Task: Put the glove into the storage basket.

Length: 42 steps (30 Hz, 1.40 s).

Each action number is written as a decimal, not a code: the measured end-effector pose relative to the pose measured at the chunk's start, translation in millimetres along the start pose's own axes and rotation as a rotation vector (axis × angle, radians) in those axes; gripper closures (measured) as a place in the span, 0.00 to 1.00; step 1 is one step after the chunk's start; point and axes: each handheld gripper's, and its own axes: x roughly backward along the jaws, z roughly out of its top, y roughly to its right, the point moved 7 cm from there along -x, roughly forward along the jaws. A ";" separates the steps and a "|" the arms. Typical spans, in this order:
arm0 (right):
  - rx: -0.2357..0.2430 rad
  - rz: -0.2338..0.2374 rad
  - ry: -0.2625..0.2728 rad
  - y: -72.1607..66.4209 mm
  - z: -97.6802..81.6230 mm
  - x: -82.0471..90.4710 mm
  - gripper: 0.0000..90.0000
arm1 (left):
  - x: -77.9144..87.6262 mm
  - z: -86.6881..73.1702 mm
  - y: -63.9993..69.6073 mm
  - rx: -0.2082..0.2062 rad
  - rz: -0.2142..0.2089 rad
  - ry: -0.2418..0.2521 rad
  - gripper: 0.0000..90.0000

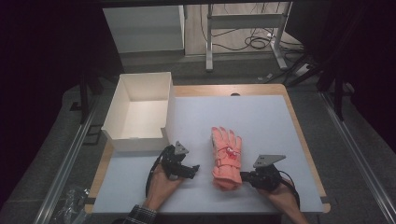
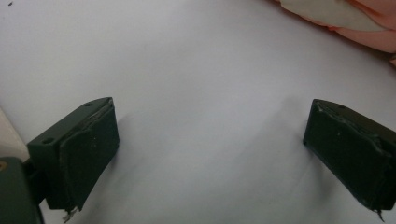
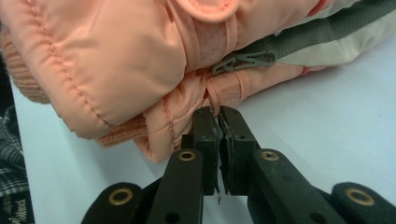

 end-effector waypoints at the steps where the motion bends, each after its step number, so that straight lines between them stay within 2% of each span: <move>1: 0.000 0.002 -0.001 -0.4 0.1 -0.5 0.94 | 0.5 -0.1 -0.1 -0.002 -0.003 0.000 0.04; 6: 0.005 0.011 0.000 -3.7 2.3 -4.9 0.92 | 9.7 -6.4 -7.1 -0.033 0.018 -0.022 0.05; 7: 0.006 0.018 0.000 -4.7 4.0 -7.4 0.92 | 15.6 -10.6 -10.7 -0.011 0.019 -0.020 0.04; 8: 0.004 0.019 0.002 -5.4 4.9 -8.5 0.92 | 15.6 -10.6 -10.7 -0.011 0.019 -0.020 0.05; 9: 0.008 0.020 0.003 -6.1 6.1 -9.9 0.91 | 20.4 -14.9 -13.1 0.007 0.009 -0.009 0.05; 13: 0.016 0.025 0.001 -9.5 9.6 -14.4 0.91 | 23.8 -23.1 -15.5 0.009 0.024 -0.022 0.05; 17: 0.025 0.025 0.004 -13.9 15.9 -23.3 0.91 | 26.9 -27.8 -19.6 0.010 0.017 -0.024 0.04; 24: 0.024 0.030 0.010 -16.1 27.0 -38.6 0.91 | 26.8 -30.0 -20.7 -0.010 -0.002 -0.011 0.02; 30: 0.022 0.000 0.007 -13.6 34.3 -49.8 0.92 | 26.7 -30.1 -20.6 -0.012 -0.003 -0.011 0.02; 33: 0.010 -0.006 0.008 -11.1 39.9 -55.6 0.92 | 26.6 -30.1 -20.5 -0.012 -0.001 -0.012 0.02; 42: 0.013 -0.023 0.008 -7.3 48.7 -64.6 0.93 | 26.5 -30.2 -20.6 -0.011 -0.003 -0.009 0.02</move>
